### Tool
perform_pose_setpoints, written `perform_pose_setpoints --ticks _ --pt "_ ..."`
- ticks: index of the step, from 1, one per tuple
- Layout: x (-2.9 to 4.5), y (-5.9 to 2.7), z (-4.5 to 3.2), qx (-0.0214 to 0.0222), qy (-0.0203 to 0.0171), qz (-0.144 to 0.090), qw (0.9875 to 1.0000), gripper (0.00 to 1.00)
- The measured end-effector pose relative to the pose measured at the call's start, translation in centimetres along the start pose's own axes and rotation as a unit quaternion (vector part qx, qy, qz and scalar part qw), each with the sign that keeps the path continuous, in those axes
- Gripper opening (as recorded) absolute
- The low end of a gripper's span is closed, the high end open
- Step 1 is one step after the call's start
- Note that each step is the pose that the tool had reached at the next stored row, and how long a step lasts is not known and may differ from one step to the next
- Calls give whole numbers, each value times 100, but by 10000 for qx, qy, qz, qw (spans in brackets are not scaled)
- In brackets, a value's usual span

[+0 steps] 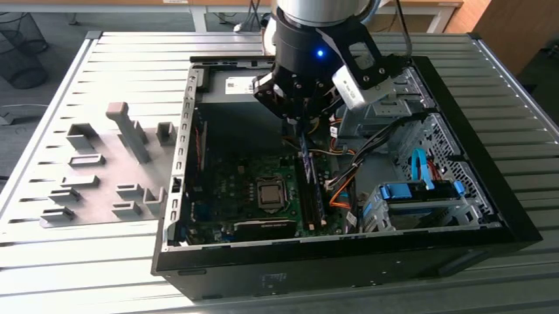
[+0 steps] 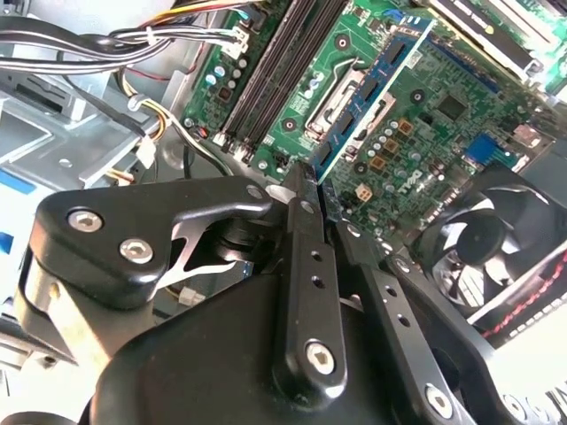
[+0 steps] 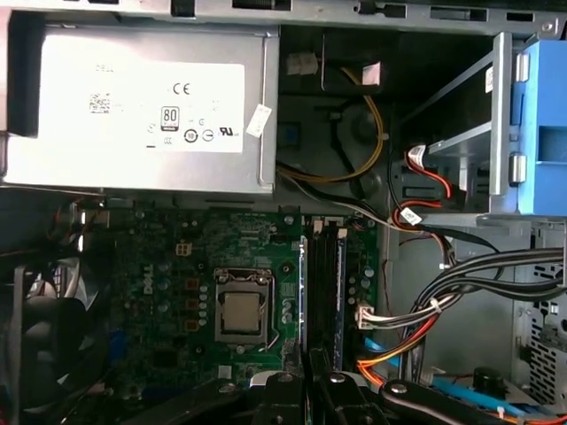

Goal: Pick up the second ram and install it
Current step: 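Insert the second ram into the second slot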

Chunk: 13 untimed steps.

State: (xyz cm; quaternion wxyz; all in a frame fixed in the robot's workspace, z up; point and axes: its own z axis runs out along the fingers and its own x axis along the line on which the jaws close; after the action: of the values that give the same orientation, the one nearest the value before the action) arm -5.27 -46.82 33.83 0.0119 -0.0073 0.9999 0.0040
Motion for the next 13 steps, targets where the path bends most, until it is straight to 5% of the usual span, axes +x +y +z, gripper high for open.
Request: perform_pose_setpoints --ticks 13 --pt "-113 -12 239 0 8 -18 10000 14"
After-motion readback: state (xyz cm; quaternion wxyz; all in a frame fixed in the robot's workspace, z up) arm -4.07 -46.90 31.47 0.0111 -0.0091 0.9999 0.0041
